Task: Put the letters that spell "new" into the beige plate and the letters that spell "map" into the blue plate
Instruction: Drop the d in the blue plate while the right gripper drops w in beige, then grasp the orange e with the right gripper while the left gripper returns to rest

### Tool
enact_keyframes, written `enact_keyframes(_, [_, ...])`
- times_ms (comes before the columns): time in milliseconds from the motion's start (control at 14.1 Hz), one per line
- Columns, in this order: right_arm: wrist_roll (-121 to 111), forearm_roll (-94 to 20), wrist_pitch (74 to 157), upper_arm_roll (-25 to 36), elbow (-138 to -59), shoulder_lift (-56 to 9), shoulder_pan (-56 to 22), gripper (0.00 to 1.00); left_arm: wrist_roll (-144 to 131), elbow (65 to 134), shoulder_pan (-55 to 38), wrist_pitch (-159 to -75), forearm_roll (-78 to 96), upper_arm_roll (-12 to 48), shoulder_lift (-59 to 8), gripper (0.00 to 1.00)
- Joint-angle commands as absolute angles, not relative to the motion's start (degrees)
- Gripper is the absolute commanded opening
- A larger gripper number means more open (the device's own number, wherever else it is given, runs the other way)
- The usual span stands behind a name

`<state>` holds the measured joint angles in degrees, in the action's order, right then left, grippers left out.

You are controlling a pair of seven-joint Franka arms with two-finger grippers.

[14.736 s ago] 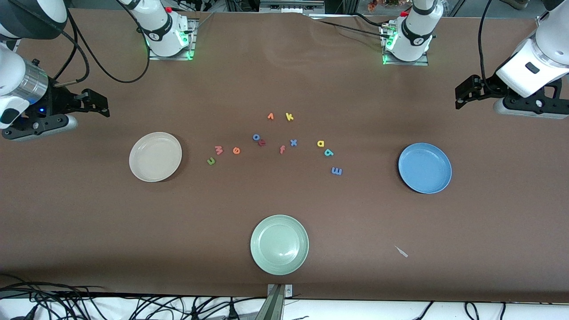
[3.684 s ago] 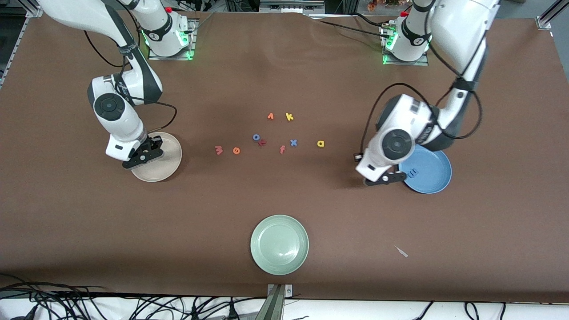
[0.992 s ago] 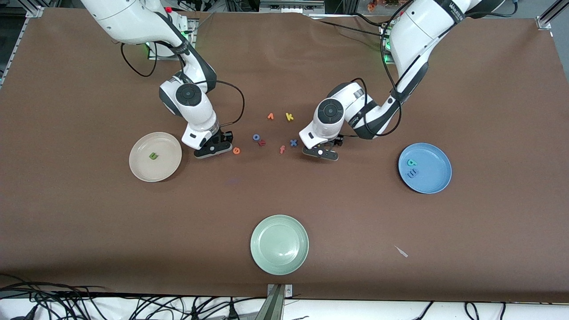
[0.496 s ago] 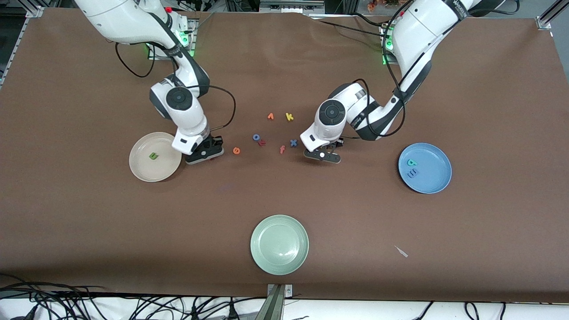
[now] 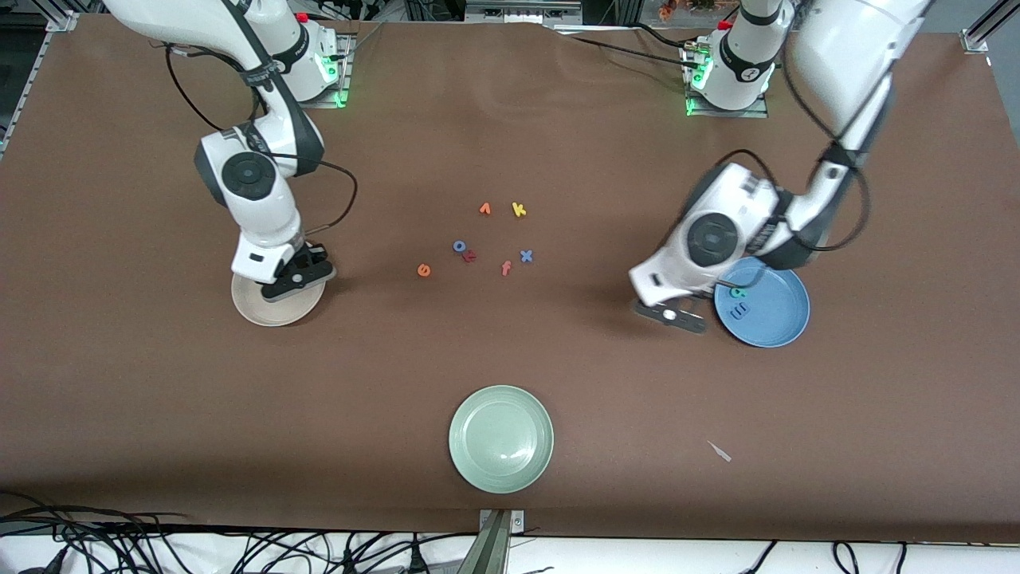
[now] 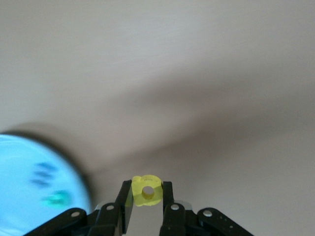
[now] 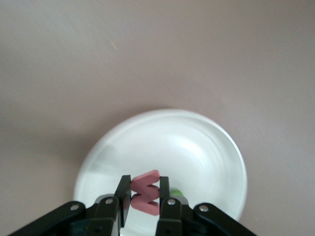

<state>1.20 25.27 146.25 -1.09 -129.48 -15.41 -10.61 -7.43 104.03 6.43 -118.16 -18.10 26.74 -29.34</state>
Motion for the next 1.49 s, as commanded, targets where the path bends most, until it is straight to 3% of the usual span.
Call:
enact_keyframes(0, [-1.23, 25.31, 148.69, 1.40, -135.34, -12.22, -10.64, 0.22, 0.86, 105.21, 13.68, -116.63, -20.03, 27.25, -27.51, 0.00])
enact_keyframes(142, [-0.97, 24.70, 151.34, 1.67, -136.49, -12.56, -10.55, 0.53, 6.30, 105.55, 18.61, -116.46, -20.04, 27.25, -27.77, 0.00])
enact_keyframes(213, [-0.79, 23.57, 151.35, 1.67, -136.41, -12.74, -10.63, 0.65, 6.85, 106.25, 20.81, -116.46, -20.04, 27.25, -28.03, 0.09])
enact_keyframes(354, [-0.53, 21.02, 151.17, 1.15, -136.32, -12.74, -10.72, 0.71, 6.24, 107.57, 21.97, -116.46, -19.95, 27.25, -28.30, 1.00])
enact_keyframes(567, [1.65, 14.27, 150.91, -3.06, -135.27, -13.35, -11.07, 0.73, 5.46, 105.83, 21.45, -113.66, -19.17, 27.86, -27.43, 1.00])
enact_keyframes(921, [17.02, 13.01, 151.00, -12.03, -131.32, -16.52, -12.30, 0.75, -0.61, 98.89, 21.71, -103.03, -18.90, 35.32, -23.91, 1.00])
enact_keyframes(1275, [31.17, 13.36, 151.61, -12.39, -124.29, -23.89, -19.15, 0.78, -0.44, 81.87, 21.80, -85.82, -17.07, 39.73, -21.71, 1.00])
enact_keyframes(1417, [34.00, 13.62, 152.83, -12.39, -122.61, -26.27, -20.12, 0.78, -0.26, 78.32, 21.54, -84.73, -14.86, 38.59, -19.27, 1.00])
